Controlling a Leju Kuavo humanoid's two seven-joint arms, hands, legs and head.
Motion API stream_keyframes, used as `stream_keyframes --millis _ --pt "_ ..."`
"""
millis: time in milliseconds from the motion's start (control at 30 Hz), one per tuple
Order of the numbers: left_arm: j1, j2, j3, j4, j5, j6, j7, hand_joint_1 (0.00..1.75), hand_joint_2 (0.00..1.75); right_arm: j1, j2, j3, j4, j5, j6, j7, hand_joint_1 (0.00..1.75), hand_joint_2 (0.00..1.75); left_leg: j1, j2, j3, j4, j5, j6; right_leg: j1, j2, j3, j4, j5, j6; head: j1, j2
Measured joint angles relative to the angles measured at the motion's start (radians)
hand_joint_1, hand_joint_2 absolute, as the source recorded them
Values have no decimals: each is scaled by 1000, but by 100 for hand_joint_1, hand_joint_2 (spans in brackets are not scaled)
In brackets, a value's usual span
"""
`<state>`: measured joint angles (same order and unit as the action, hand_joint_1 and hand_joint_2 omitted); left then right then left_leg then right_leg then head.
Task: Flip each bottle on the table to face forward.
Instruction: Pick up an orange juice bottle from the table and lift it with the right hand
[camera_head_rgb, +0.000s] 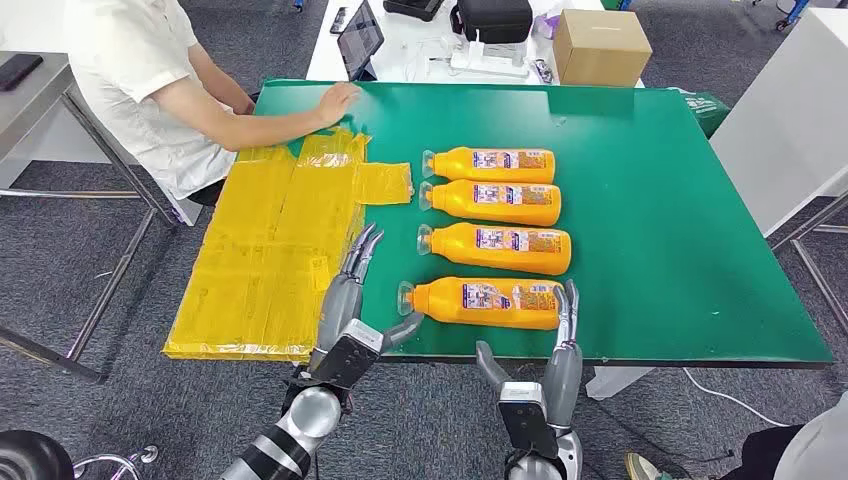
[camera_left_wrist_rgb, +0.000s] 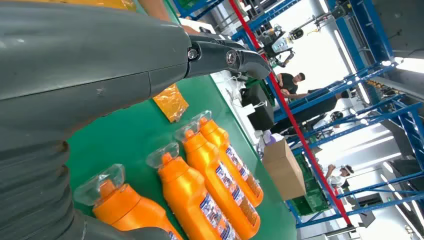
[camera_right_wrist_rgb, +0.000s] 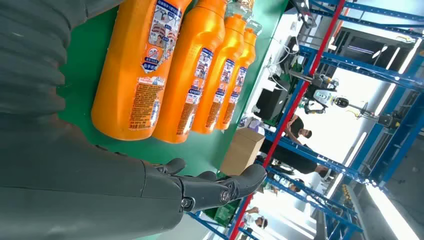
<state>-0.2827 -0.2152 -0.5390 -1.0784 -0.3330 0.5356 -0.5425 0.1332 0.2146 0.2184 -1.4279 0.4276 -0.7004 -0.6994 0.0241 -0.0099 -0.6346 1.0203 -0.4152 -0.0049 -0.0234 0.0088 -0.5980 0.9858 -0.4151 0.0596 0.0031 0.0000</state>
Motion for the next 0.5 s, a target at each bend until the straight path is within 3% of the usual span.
stream_keyframes --millis 500 --pt "143 9 1 -70 36 -7 2 0 175 29 -5 1 -1 60 0 0 0 175 0 0 0 0 0 0 0 0 -1 0 -1 0 0 0"
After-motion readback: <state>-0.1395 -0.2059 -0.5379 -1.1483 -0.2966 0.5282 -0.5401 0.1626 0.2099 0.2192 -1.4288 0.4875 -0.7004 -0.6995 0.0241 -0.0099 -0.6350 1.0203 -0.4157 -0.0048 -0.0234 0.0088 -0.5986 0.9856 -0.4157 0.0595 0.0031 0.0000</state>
